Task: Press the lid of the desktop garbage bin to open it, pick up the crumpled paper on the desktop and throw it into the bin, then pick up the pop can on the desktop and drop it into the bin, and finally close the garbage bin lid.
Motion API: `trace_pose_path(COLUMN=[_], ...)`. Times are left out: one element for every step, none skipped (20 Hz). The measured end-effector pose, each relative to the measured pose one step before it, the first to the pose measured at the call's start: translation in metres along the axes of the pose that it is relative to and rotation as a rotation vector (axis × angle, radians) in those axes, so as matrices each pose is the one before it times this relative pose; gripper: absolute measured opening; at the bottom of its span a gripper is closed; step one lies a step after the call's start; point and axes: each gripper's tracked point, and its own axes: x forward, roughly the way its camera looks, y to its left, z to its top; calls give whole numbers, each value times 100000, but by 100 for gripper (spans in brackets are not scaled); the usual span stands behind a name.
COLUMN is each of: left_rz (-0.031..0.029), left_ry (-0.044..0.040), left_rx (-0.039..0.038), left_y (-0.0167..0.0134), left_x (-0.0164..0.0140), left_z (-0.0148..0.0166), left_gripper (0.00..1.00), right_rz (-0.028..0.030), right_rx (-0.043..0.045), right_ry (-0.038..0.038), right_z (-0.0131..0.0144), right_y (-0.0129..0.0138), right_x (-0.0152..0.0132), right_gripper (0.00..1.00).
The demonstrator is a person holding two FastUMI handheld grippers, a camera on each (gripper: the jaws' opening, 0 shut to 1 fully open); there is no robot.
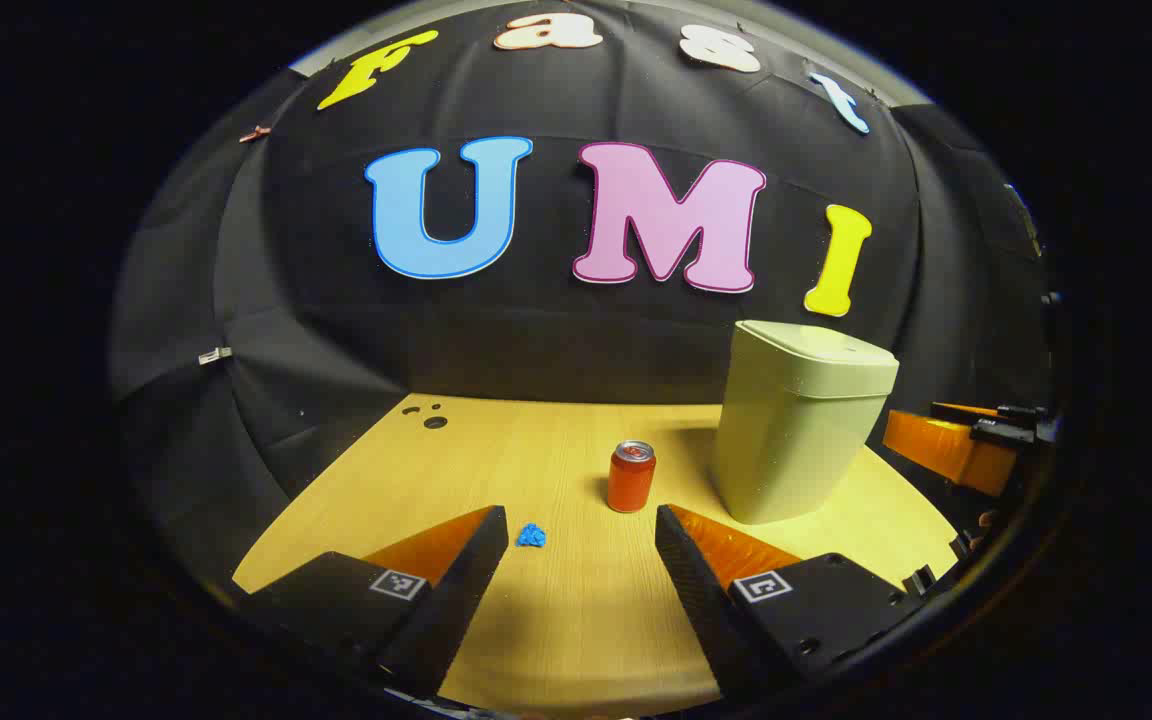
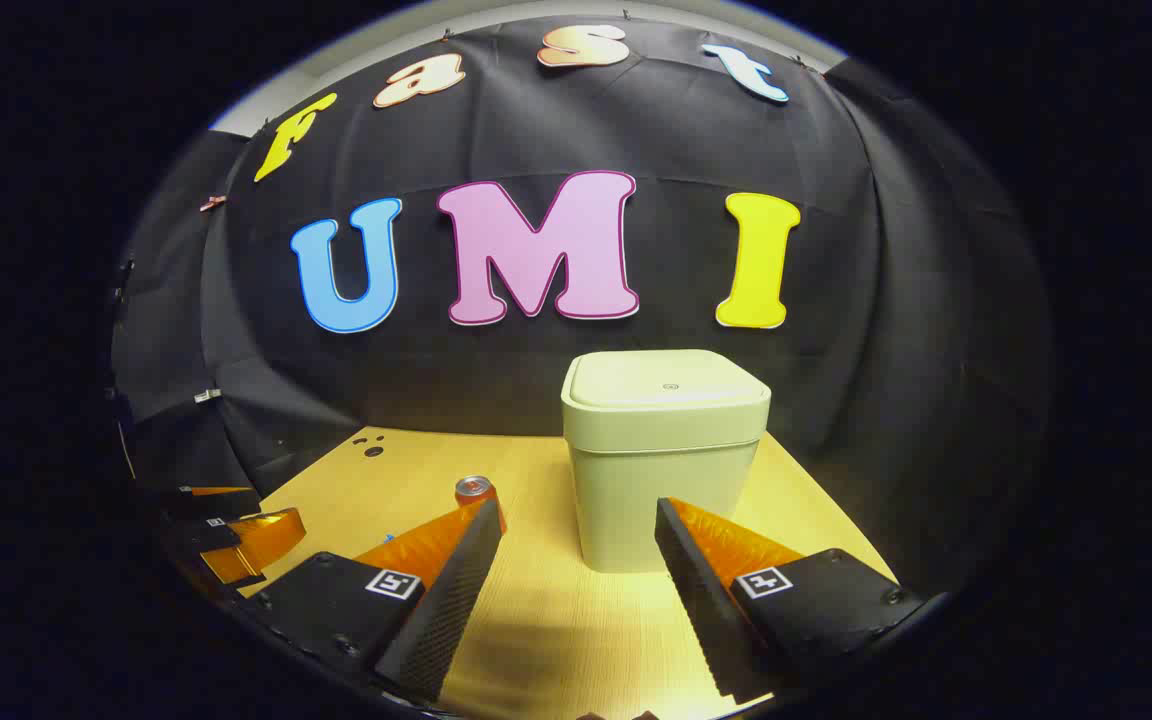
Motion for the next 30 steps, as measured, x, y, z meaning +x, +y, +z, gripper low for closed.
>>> trace_pose_path(left_rz=[225,-33,-127,-303,-325,-367,-296,44,-64,-144,-169,14,17,-33,-178,-266,-169,-279,-394,-264,-221,331,446,356,208,193,95,-204,-197,-45], left_ry=[-186,-123,-44,286,243,311,-2,-51,100,147,216,271,130,142,234,178,175,133,-31,-396,-228,68,109,137,325,351,238,-126,-199,-39], left_rx=[329,85,90,176,131,143,262,386,186,-56,-79,71,59,-41,-31,58,115,75,6,-178,-249,51,73,-187,-319,-126,59,19,89,261], left_y=[119,44,-42,-87,-109,-112,-62,8,11,-13,-39,12,2,8,-32,-124,-75,-75,-111,-61,-6,90,99,62,74,49,-39,-41,-83,-74], left_x=[252,161,216,184,178,138,137,171,143,121,164,86,166,30,117,63,74,-16,-6,-26,-37,-35,12,-6,-14,31,-23,2,-48,23], left_z=[-41,168,9,33,-135,-9,-96,147,-43,14,-114,39,-172,138,-175,-18,-100,-79,-9,-27,166,-114,32,-141,-11,-150,3,-33,114,-90], left_gripper=[95,96,96,96,96,96,96,96,95,96,96,96,96,96,96,96,96,96,96,95,96,96,96,96,96,96,96,99,96,96], right_rz=[-490,-552,-548,-432,-402,-261,-176,-175,-2,-4,-18,39,-42,-267,-146,-71,-57,200,496,507,433,429,-291,-491,-282,37,953,143,10,574], right_rx=[132,427,770,663,253,257,61,132,40,-68,-140,56,18,-120,129,166,29,-44,-208,-786,-720,-742,-1293,-1521,-851,-500,92,-93,-80,-755], right_ry=[-168,-4,41,68,182,424,179,64,32,141,127,95,140,135,111,179,76,7,-20,4,-399,-1278,-1379,-1325,-866,-10,416,994,1645,1807], right_z=[32,-44,74,-27,-58,-55,-30,-23,26,-3,-79,24,-44,17,-83,-10,-43,53,39,117,281,558,448,386,337,168,-74,-186,-343,-320], right_y=[-90,-137,-81,-176,7,-89,-9,40,96,-77,7,80,-26,-48,-56,6,-23,98,125,170,-1,134,-87,-136,-121,5,177,98,-101,169], right_x=[149,120,203,102,146,190,88,7,109,99,121,81,46,-5,26,9,14,31,-48,-25,-35,-87,42,83,119,-120,203,69,165,63], right_gripper=[98,98,98,98,98,98,98,98,98,98,98,98,98,98,98,98,98,98,98,98,96,93,80,75,69,64,59,50,48,34])
